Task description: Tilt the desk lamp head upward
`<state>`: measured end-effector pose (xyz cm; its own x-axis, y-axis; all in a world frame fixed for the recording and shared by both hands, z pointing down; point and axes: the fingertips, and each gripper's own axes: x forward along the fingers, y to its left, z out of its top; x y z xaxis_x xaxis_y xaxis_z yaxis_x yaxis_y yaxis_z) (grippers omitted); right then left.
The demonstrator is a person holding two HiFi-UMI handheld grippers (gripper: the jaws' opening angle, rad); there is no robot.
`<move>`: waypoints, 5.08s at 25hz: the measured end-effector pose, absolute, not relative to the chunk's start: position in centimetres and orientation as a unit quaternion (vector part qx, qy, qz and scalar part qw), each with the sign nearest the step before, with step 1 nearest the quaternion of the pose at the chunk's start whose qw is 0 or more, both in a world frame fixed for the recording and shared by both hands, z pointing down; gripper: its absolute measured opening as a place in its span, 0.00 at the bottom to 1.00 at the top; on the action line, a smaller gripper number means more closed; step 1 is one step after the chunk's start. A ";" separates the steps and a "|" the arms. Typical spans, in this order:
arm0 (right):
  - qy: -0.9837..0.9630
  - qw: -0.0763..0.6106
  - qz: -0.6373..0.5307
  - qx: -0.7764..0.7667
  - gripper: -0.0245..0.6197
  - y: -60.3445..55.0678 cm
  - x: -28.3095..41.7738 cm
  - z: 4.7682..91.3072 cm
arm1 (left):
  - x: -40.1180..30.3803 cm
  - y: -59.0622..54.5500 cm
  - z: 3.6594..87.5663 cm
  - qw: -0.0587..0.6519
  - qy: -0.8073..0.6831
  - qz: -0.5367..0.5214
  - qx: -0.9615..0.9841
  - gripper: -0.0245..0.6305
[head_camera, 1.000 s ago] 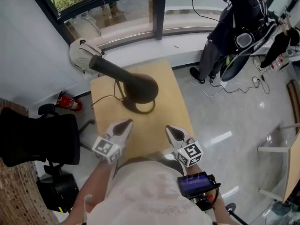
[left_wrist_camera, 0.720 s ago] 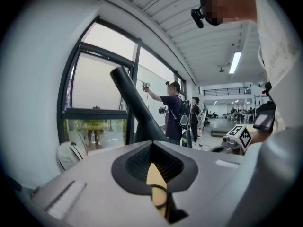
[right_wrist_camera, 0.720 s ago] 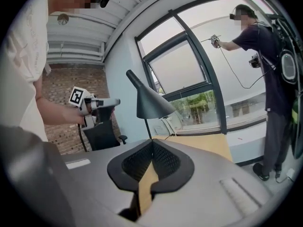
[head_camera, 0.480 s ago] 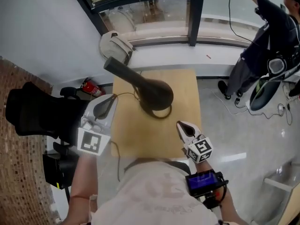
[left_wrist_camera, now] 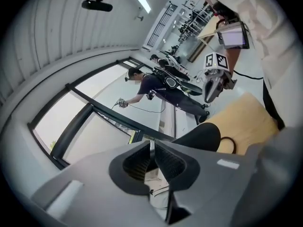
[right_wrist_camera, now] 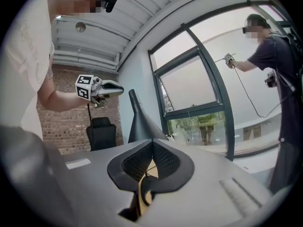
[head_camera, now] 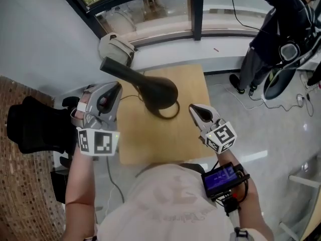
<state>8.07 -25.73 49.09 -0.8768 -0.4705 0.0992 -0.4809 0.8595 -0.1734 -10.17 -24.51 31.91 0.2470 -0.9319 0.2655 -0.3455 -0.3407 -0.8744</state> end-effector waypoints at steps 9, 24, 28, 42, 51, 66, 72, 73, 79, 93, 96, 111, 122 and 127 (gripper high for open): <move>-0.967 0.044 0.047 0.246 0.06 -28.1 8.2 45.4 | -10.8 -23.6 33.3 0.294 0.453 -0.363 -0.759 0.10; -0.973 0.010 0.071 0.219 0.06 -25.1 1.1 39.9 | -10.4 -24.3 35.5 0.300 0.440 -0.354 -0.769 0.10; -0.974 0.009 0.073 0.215 0.06 -24.7 0.8 40.0 | -10.7 -24.9 34.4 0.393 0.401 -0.429 -0.707 0.16; -0.972 -0.004 0.073 0.225 0.06 -24.5 2.0 40.1 | -15.3 -29.7 35.8 0.524 0.158 -0.691 -0.472 0.55; -0.969 -0.005 0.081 0.232 0.06 -24.5 2.7 40.7 | -15.8 -32.1 35.9 0.550 0.181 -0.689 -0.436 0.48; -0.965 -0.011 0.103 0.240 0.06 -25.0 3.0 41.0 | -15.2 -33.1 34.5 0.582 0.195 -0.683 -0.396 0.41; -0.966 -0.007 0.095 0.240 0.06 -25.0 3.0 40.9 | -15.8 -32.5 35.6 0.551 0.218 -0.680 -0.431 0.41; -0.967 -0.007 0.091 0.240 0.06 -25.0 3.0 40.7 | -15.8 -32.5 35.5 0.551 0.220 -0.680 -0.430 0.41; -0.967 -0.012 0.062 0.248 0.06 -25.5 3.6 38.6 | -16.5 -32.3 36.2 0.519 0.234 -0.685 -0.454 0.41; -0.950 -0.039 0.025 0.308 0.06 -28.1 8.4 34.9 | -15.7 -32.3 36.7 0.475 0.304 -0.633 -0.531 0.41; -0.947 -0.044 0.019 0.318 0.06 -28.4 9.3 34.3 | -15.7 -32.3 36.9 0.463 0.317 -0.626 -0.541 0.41; -0.936 -0.042 0.005 0.348 0.06 -29.1 11.7 33.9 | -16.2 -32.4 37.6 0.413 0.367 -0.589 -0.590 0.41; -0.933 -0.033 -0.007 0.358 0.06 -29.0 12.3 33.9 | -16.2 -32.5 38.6 0.353 0.418 -0.535 -0.644 0.41; -0.932 -0.029 -0.012 0.361 0.06 -29.0 12.5 33.7 | -16.2 -32.5 38.5 0.349 0.429 -0.525 -0.647 0.41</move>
